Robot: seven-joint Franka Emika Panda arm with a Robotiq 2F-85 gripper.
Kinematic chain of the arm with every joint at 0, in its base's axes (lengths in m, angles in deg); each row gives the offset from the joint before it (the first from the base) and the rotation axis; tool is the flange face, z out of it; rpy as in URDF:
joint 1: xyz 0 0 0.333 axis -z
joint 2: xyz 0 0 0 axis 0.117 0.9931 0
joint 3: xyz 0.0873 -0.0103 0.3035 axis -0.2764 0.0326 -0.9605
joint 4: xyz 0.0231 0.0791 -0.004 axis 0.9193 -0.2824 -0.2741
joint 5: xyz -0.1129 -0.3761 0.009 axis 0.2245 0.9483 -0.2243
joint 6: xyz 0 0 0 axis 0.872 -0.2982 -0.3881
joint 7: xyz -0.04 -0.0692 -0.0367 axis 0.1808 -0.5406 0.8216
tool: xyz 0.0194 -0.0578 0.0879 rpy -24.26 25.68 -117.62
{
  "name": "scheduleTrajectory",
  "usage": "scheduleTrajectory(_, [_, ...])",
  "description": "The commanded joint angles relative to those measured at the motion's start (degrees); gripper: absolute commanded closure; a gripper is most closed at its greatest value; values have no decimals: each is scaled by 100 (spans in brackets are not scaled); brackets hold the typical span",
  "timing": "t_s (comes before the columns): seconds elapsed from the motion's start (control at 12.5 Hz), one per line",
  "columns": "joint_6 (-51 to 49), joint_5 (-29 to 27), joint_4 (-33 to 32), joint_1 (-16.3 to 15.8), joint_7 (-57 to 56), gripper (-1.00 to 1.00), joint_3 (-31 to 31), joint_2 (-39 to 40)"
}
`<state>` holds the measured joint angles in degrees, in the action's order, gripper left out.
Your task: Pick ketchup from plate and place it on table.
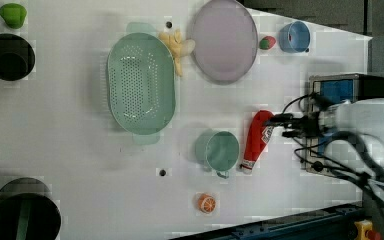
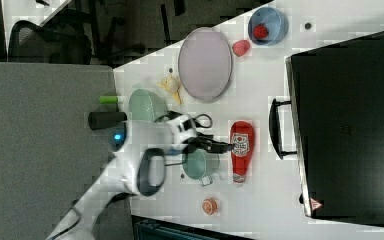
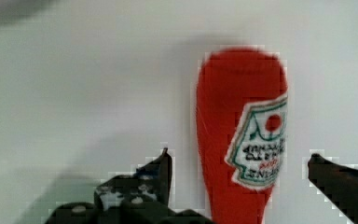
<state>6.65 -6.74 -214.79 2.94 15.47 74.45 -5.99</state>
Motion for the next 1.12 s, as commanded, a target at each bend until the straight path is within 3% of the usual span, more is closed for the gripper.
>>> scheduleTrajectory(0.08, [-793,-2,880,-55,1234,-100,7,-1158])
scheduleTrajectory(0.48, [-3023,3,2167,-55,2902,-100,6,-1856])
scheduleTrajectory(0.8, [-4532,1,2975,-59,2922,-100,8,-1896])
scheduleTrajectory(1.12, [-4534,-2,3189,-62,2922,-100,2,-1872])
